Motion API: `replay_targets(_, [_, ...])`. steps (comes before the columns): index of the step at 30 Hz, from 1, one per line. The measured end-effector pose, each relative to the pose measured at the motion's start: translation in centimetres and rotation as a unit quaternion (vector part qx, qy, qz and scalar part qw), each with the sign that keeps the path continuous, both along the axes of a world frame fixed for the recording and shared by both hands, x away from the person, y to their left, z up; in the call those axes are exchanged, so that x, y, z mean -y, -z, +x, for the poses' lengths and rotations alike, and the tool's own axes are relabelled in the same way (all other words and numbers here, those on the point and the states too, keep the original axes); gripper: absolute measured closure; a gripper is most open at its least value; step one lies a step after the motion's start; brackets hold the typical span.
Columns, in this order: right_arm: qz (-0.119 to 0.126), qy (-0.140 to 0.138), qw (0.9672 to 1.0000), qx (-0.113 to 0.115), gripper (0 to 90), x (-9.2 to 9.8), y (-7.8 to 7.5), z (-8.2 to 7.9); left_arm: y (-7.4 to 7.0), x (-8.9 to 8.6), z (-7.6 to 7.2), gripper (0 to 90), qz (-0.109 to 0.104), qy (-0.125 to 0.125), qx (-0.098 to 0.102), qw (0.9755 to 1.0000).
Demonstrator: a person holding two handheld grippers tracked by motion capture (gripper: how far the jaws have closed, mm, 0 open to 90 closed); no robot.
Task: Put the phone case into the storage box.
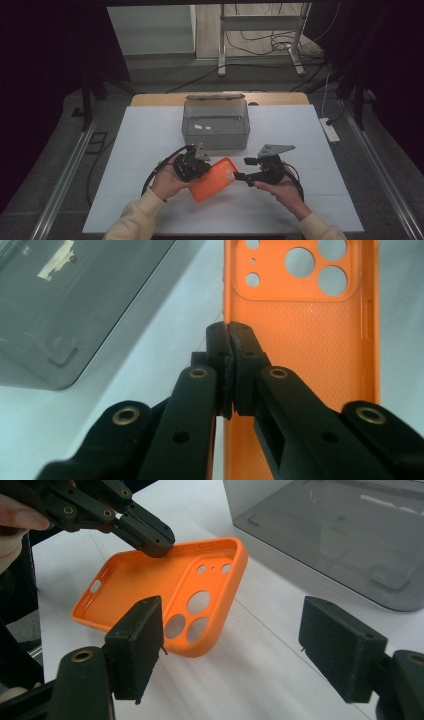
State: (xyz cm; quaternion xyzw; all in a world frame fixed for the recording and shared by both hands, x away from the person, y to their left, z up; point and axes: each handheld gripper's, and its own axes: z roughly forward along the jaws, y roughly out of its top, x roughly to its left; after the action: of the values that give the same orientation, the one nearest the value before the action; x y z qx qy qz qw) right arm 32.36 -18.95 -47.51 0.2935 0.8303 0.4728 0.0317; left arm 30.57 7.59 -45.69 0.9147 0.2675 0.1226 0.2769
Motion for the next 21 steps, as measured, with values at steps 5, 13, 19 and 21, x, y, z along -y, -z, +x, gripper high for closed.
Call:
replay_targets(5, [-0.001, -0.002, 1.0000, -0.001, 26.9, 0.0, 0.0, 0.0, 0.1, 0.3, -0.1, 88.1, 0.007, 0.004, 0.003, 1.0000])
replay_targets(13, [-0.006, -0.008, 0.9999, -0.006, 28.9, -0.6, 0.4, 0.2, 0.0, 0.8, -0.2, 88.2, 0.007, 0.012, 0.007, 0.9999])
replay_targets(19, [-0.008, -0.009, 0.9997, -0.023, 33.1, -1.0, 0.6, 0.6, 0.0, 0.9, -0.4, 88.1, 0.005, 0.015, 0.011, 0.9998])
replay_targets(21, [-0.006, -0.009, 0.9995, -0.028, 36.2, -1.0, 0.7, 0.8, 0.0, 0.9, -0.4, 88.2, 0.005, 0.016, 0.011, 0.9998])
